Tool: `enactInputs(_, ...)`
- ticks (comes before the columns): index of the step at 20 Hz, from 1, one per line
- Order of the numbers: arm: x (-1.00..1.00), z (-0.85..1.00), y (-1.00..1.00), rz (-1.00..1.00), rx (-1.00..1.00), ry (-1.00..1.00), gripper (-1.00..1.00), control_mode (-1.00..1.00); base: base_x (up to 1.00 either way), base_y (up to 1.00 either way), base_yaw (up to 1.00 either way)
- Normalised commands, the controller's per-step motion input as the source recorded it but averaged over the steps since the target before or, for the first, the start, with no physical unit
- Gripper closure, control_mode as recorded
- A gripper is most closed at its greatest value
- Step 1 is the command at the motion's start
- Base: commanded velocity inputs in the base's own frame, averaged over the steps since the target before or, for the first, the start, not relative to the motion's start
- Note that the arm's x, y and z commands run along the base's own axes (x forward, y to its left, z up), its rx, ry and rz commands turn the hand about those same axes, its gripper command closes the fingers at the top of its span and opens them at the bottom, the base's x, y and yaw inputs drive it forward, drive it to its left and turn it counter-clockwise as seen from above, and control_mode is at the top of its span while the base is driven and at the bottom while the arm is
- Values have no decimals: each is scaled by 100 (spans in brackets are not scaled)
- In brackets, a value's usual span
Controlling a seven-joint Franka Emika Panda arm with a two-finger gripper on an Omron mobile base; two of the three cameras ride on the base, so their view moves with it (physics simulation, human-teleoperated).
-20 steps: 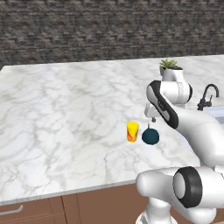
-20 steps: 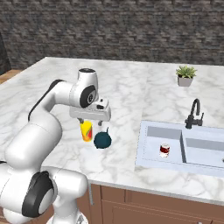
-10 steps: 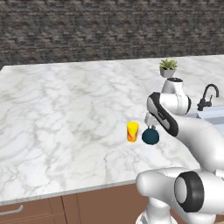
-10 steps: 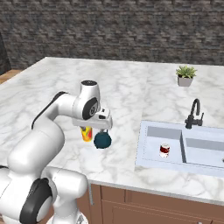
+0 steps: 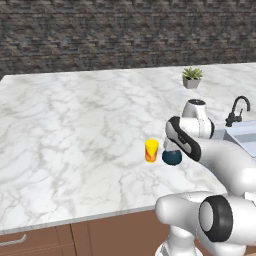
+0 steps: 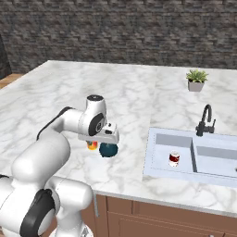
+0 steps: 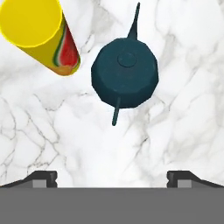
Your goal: Pick the cup and teapot and place them in the sink. Then turn on the water.
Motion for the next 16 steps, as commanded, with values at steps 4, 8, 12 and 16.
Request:
enactInputs(4,7,-29,0,0,0,0,-100,-100,0,0,0)
enactInputs(8,9,-24,0,0,0,0,-100,-100,0,0,0)
enactInputs(12,11,-21,0,0,0,0,-100,-100,0,0,0)
enactInputs(16,11,-19,0,0,0,0,-100,-100,0,0,0)
